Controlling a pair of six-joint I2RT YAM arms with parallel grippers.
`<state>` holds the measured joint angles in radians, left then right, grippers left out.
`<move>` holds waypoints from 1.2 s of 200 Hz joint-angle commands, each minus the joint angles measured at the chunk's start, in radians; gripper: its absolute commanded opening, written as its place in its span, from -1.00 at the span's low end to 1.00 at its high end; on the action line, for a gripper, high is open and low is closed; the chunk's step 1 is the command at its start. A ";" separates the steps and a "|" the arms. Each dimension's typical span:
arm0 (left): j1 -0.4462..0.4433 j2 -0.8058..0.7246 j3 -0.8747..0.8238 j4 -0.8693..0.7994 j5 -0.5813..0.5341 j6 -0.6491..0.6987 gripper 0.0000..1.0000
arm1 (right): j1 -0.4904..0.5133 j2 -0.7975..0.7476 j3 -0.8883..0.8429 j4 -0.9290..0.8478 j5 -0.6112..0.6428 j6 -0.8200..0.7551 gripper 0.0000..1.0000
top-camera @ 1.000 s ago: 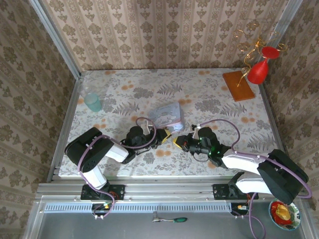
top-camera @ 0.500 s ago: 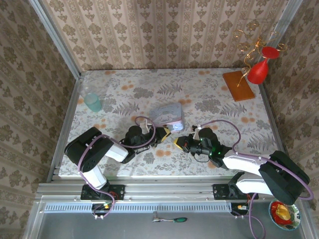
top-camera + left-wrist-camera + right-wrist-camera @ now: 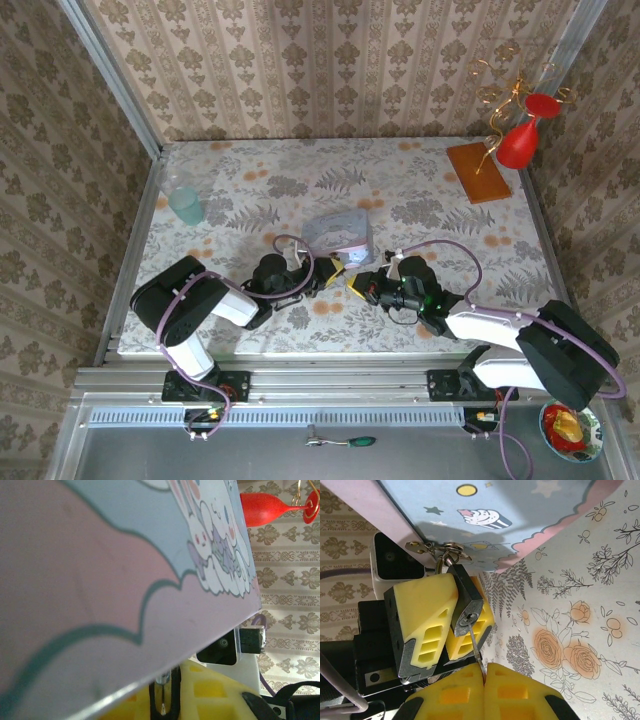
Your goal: Unlock the padlock with the key
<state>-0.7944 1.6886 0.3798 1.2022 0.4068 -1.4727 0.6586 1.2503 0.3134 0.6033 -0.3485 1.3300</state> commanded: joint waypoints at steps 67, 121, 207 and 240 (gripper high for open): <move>-0.025 -0.032 0.011 0.076 0.001 -0.023 -1.00 | -0.007 -0.043 0.003 0.004 0.045 0.012 -1.00; -0.011 -0.048 0.006 0.082 0.001 -0.029 -1.00 | -0.007 -0.036 0.010 0.014 0.081 0.056 -1.00; -0.046 -0.039 0.037 0.081 -0.011 -0.027 -1.00 | -0.003 -0.045 0.036 -0.003 0.081 0.043 -1.00; -0.054 -0.041 0.042 0.077 -0.008 -0.037 -1.00 | -0.002 -0.059 0.032 -0.009 0.084 0.037 -1.00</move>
<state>-0.8242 1.6714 0.3832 1.2114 0.3550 -1.4899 0.6571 1.1976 0.3134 0.5747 -0.2955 1.3659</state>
